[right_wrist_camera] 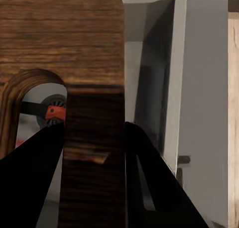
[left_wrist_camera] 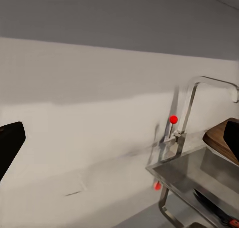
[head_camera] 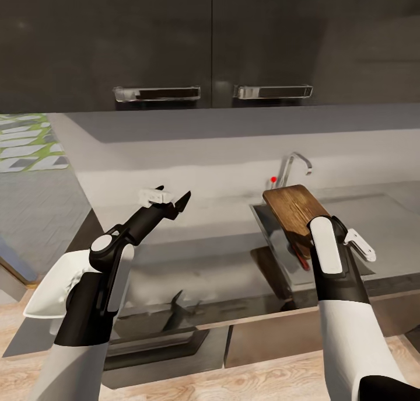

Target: In the kitchen, take the Vidalia onion out of the sink, dice it on the chopping board with the paring knife, put the diced onion into the bowl on the countertop, then place both the paring knife and the chopping board into the sink.

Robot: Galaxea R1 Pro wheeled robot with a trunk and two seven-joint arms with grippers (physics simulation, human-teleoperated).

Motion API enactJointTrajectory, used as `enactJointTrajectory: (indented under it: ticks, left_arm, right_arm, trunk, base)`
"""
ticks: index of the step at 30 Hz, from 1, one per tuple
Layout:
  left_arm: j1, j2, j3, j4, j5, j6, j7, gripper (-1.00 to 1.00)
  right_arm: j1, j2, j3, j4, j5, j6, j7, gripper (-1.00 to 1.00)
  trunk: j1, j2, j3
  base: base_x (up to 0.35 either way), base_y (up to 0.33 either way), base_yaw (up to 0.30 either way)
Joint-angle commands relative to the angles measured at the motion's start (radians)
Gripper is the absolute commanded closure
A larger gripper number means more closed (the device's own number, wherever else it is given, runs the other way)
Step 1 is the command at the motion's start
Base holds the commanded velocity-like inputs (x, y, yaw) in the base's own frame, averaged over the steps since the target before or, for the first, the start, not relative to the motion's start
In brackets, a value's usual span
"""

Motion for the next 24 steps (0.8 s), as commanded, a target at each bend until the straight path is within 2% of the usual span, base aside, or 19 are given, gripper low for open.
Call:
enactJointTrajectory:
  ticks: [1,7,24]
  left_arm:
    - [-0.001,0.000,0.001,-0.001,0.010,0.009,-0.001,-1.00]
    - [-0.001,0.000,0.001,-0.001,0.010,0.009,-0.001,-1.00]
    - [-0.001,0.000,0.001,-0.001,0.010,0.009,-0.001,-1.00]
  right_arm:
    - [-0.001,0.001,-0.002,-0.001,-0.004,0.010,-0.005,1.00]
    - [-0.001,0.001,-0.003,-0.001,-0.004,0.010,-0.005,1.00]
    - [-0.001,0.001,-0.003,-0.001,-0.005,0.010,-0.005,1.00]
  trunk:
    - [0.001,-0.002,-0.002]
    - [0.001,-0.002,-0.002]
    - [0.001,-0.002,-0.005]
  base:
    - [0.202,0.000,0.000]
    - [0.138,-0.023,0.000]
    - [0.009,-0.002,0.000]
